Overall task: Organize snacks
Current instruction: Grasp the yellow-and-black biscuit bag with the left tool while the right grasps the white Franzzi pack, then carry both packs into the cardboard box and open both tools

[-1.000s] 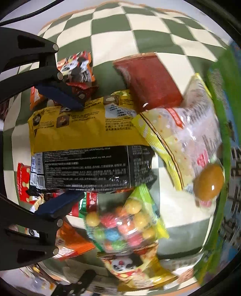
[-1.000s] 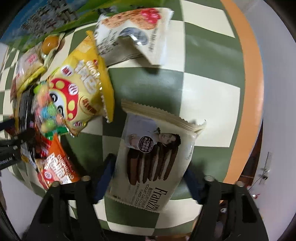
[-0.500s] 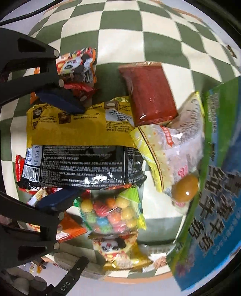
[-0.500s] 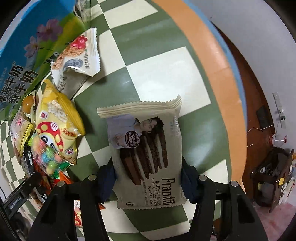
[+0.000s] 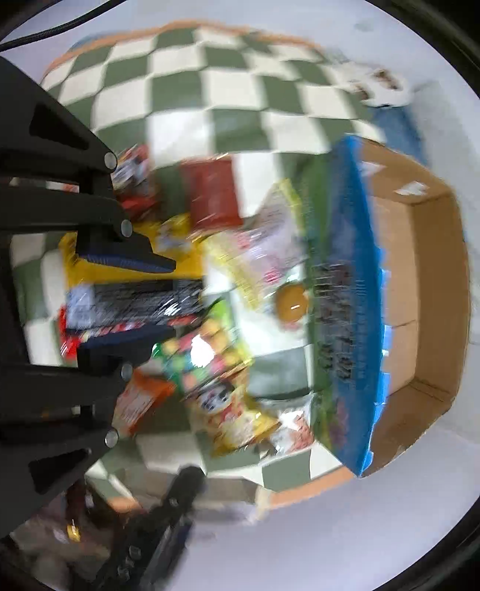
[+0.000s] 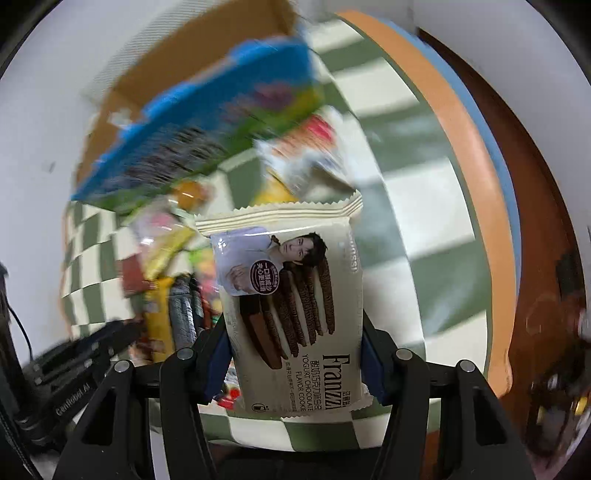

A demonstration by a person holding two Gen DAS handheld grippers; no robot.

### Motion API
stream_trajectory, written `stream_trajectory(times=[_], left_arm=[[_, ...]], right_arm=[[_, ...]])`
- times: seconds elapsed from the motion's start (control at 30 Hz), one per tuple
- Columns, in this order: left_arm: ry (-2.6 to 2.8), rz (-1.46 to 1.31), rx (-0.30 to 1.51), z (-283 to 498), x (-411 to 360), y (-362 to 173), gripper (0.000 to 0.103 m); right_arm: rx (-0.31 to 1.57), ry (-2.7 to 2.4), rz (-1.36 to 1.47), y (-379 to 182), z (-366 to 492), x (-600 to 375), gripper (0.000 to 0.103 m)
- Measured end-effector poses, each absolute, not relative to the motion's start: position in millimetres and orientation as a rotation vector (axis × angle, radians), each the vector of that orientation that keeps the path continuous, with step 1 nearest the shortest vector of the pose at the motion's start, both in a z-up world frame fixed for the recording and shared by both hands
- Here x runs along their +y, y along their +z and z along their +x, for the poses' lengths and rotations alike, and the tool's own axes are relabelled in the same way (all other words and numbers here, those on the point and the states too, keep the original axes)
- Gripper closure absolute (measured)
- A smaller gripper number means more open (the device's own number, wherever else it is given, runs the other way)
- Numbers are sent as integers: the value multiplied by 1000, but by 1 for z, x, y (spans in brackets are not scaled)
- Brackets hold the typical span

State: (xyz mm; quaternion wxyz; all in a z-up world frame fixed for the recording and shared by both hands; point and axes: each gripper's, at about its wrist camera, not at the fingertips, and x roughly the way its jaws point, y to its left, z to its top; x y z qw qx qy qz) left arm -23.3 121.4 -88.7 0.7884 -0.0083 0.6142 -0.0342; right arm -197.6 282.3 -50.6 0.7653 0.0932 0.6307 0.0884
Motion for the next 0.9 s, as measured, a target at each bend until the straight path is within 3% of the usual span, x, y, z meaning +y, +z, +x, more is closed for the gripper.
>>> stream_trajectory(times=[0.07, 0.2, 0.27, 0.37, 0.43, 0.53, 0.63, 0.9], left_arm=[[-64, -51, 1420, -3, 129, -96, 51], [-38, -193, 1616, -10, 167, -153, 49], [-18, -181, 1639, -23, 184, -166, 22], [-5, -141, 1639, -40, 204, -169, 7], [-17, -127, 1663, -46, 216, -178, 3], [-35, -262, 1678, -57, 250, -183, 5], [-11, -290, 1630, -84, 283, -160, 18], [-36, -249, 1454, -165, 348, -32, 18]], right_arm=[[1343, 210, 158, -38, -193, 291, 41], [1381, 221, 171, -54, -174, 296, 41], [1406, 225, 172, -62, -174, 291, 41], [1433, 230, 186, -73, -179, 293, 41], [1442, 233, 187, -80, -183, 296, 41], [1452, 237, 200, -83, -187, 295, 41], [1443, 235, 206, -80, -190, 292, 41], [1400, 249, 225, -55, -196, 282, 41]])
